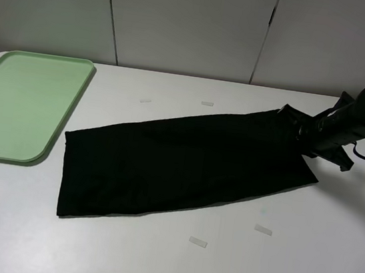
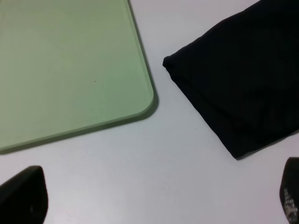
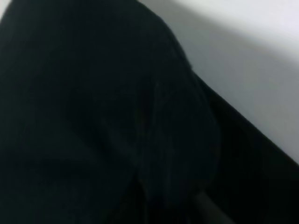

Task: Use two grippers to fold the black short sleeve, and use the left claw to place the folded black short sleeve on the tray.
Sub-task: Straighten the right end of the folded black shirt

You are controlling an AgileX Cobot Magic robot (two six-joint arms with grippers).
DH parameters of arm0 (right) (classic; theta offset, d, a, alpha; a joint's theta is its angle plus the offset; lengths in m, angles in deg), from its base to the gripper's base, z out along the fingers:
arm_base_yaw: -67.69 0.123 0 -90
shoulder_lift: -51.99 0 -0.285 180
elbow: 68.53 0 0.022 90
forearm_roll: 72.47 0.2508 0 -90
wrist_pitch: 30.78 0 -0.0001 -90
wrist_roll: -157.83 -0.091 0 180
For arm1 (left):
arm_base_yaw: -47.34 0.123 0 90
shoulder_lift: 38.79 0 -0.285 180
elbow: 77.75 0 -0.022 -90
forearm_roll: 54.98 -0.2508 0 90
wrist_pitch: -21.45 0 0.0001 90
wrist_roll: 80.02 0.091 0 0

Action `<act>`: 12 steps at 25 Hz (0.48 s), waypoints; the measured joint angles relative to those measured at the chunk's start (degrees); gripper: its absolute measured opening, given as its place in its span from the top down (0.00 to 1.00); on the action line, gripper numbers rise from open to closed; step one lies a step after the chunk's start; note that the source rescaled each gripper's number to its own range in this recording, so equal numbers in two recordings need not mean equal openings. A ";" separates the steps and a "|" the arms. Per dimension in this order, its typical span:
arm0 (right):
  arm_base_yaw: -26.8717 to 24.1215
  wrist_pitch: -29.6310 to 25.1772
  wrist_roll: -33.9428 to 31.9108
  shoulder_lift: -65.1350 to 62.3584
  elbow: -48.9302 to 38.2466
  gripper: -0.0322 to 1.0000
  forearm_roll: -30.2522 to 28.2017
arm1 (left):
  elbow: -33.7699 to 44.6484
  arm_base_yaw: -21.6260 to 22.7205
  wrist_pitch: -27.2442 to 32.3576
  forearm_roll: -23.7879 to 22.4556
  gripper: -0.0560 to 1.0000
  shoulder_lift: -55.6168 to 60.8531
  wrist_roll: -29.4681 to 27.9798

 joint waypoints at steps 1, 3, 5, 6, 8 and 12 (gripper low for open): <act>0.28 -0.14 0.00 -0.37 -0.22 0.91 0.00 | 0.00 0.00 0.00 0.00 0.00 0.00 0.00; 0.60 -0.38 0.00 -1.56 -0.42 0.91 0.00 | 0.00 0.00 0.00 0.00 0.00 0.00 0.00; 0.79 -0.51 0.00 -2.95 -0.42 0.91 0.00 | 0.00 0.00 0.00 0.00 0.00 0.00 0.00; 1.08 -0.57 0.00 -3.87 -0.42 0.91 0.00 | 0.00 0.00 0.00 0.00 0.00 0.00 0.00; 1.61 -0.76 0.00 -5.49 -0.47 0.91 0.00 | 0.00 0.00 0.00 0.00 0.00 0.00 0.00; 2.58 -2.25 0.00 -8.40 -0.47 0.91 0.49 | 0.00 0.00 0.00 0.00 0.00 0.00 0.00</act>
